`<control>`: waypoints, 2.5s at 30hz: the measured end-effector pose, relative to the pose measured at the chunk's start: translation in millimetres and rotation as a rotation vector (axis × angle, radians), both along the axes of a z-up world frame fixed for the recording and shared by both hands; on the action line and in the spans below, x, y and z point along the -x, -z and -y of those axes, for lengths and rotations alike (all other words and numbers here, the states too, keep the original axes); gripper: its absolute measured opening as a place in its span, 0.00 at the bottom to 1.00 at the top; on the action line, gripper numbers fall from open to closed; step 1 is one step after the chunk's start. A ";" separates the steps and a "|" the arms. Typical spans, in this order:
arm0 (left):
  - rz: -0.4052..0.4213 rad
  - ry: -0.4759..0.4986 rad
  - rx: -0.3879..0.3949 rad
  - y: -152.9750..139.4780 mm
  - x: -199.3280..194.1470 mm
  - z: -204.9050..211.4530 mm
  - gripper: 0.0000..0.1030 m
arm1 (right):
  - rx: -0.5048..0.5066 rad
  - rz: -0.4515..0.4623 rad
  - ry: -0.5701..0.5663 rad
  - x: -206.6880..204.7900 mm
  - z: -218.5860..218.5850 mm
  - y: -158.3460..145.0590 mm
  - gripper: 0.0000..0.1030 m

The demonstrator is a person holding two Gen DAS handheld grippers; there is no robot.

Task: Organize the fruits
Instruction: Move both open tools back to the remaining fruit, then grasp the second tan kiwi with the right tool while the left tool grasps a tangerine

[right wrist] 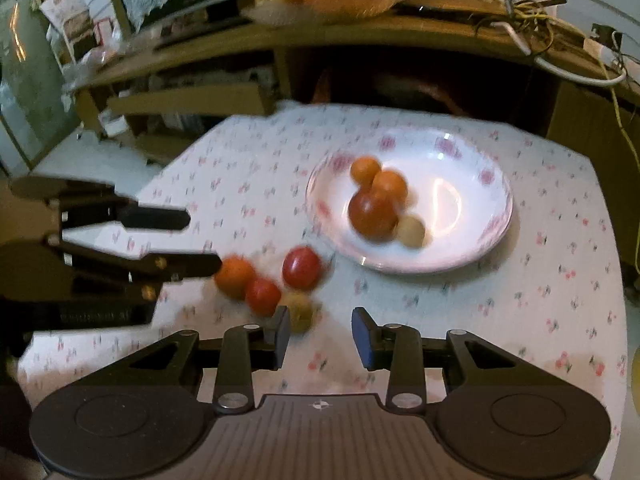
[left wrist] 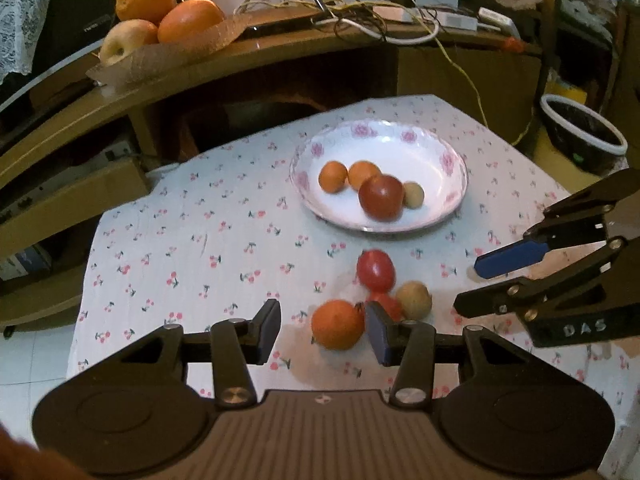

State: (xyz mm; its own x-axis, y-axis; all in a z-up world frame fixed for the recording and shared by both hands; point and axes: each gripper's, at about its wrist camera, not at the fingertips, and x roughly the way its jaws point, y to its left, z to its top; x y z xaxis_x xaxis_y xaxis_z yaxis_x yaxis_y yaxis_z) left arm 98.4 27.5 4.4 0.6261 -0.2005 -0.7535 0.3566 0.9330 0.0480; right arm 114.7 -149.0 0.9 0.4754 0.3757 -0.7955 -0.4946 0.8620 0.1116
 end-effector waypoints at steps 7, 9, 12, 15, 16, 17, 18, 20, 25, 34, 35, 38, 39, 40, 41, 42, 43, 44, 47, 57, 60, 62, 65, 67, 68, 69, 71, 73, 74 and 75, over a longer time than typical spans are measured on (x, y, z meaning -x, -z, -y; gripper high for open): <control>-0.036 0.073 -0.029 14.0 0.1 5.1 0.50 | 0.034 0.001 -0.077 -5.4 -19.1 14.2 0.35; -0.049 0.091 -0.040 19.0 -2.0 7.6 0.50 | 0.050 0.015 -0.103 -7.2 -23.4 18.2 0.35; -0.060 0.107 -0.049 24.9 -6.8 9.4 0.50 | 0.066 0.023 -0.115 -12.8 -25.7 22.4 0.35; -0.065 0.110 -0.046 28.6 -12.5 9.0 0.50 | 0.047 0.014 -0.126 -18.1 -24.6 22.8 0.35; -0.069 0.108 -0.046 29.7 -14.4 9.0 0.50 | 0.045 0.012 -0.131 -19.5 -25.2 23.0 0.35; -0.070 0.108 -0.047 30.6 -15.8 9.1 0.50 | 0.043 0.006 -0.137 -21.3 -25.8 23.6 0.34; -0.072 0.108 -0.046 31.4 -17.4 9.3 0.50 | 0.041 0.000 -0.141 -22.2 -25.8 24.4 0.34; -0.076 0.114 -0.047 32.4 -19.9 10.1 0.50 | 0.038 -0.011 -0.147 -23.9 -26.5 25.7 0.34; -0.091 0.123 -0.047 37.0 -24.5 11.8 0.50 | 0.019 -0.032 -0.146 -27.2 -23.6 26.6 0.32; -0.097 0.125 -0.038 41.2 -28.3 14.8 0.48 | 0.025 -0.040 -0.158 -26.8 -24.3 27.9 0.28; -0.097 0.127 -0.033 40.3 -27.8 15.0 0.47 | 0.030 -0.040 -0.160 -26.3 -24.5 27.3 0.27; -0.092 0.131 -0.048 38.8 -25.0 15.9 0.44 | 0.048 -0.042 -0.158 -25.1 -23.3 24.6 0.27; -0.094 0.129 -0.050 38.3 -23.1 14.7 0.43 | 0.051 -0.042 -0.153 -24.6 -20.8 23.2 0.27; -0.097 0.126 -0.048 37.7 -21.7 13.4 0.42 | 0.053 -0.042 -0.146 -24.4 -17.8 21.8 0.27; -0.101 0.123 -0.044 37.0 -19.6 11.5 0.41 | 0.054 -0.043 -0.137 -24.0 -14.4 20.5 0.27; -0.107 0.118 -0.037 36.0 -17.2 9.4 0.41 | 0.055 -0.044 -0.132 -23.6 -11.0 19.6 0.27; -0.111 0.117 -0.030 34.7 -14.8 8.1 0.41 | 0.055 -0.043 -0.126 -22.6 -7.4 18.4 0.27; -0.111 0.119 -0.025 33.3 -12.2 7.0 0.41 | 0.056 -0.040 -0.120 -21.1 -3.1 16.9 0.27; -0.101 0.129 -0.033 32.9 -7.7 8.9 0.41 | 0.057 -0.042 -0.117 -17.9 4.5 15.9 0.27; -0.064 0.122 -0.079 43.1 -24.9 13.5 0.46 | 0.063 -0.047 -0.106 -20.1 6.8 23.7 0.28; -0.054 0.126 -0.067 43.9 -26.7 12.9 0.46 | 0.066 -0.044 -0.115 -18.4 6.8 24.5 0.28; -0.059 0.119 -0.065 43.4 -26.5 13.5 0.44 | 0.067 -0.041 -0.117 -17.7 7.1 24.4 0.28; -0.067 0.109 -0.054 42.5 -23.9 14.6 0.38 | 0.062 -0.043 -0.113 -18.9 8.3 24.6 0.28; -0.065 0.105 -0.057 41.7 -21.6 15.5 0.37 | 0.066 -0.039 -0.116 -18.2 7.7 24.5 0.28; -0.076 0.104 -0.044 40.7 -20.3 15.3 0.37 | 0.068 -0.038 -0.116 -18.1 7.4 24.4 0.27; -0.086 0.109 -0.031 39.2 -18.4 15.6 0.37 | 0.073 -0.039 -0.117 -17.7 6.7 23.9 0.27; -0.081 0.127 -0.031 35.6 -11.7 18.3 0.37 | 0.086 -0.040 -0.123 -15.8 5.9 22.3 0.27; -0.075 0.152 -0.031 31.5 -3.7 21.6 0.37 | 0.087 -0.042 -0.130 -13.5 5.8 20.3 0.27; -0.076 0.159 -0.024 30.1 -0.8 22.3 0.37 | 0.087 -0.040 -0.133 -12.2 6.0 19.2 0.27; -0.079 0.165 -0.020 29.8 1.3 22.9 0.37 | 0.087 -0.037 -0.138 -10.4 6.1 18.0 0.27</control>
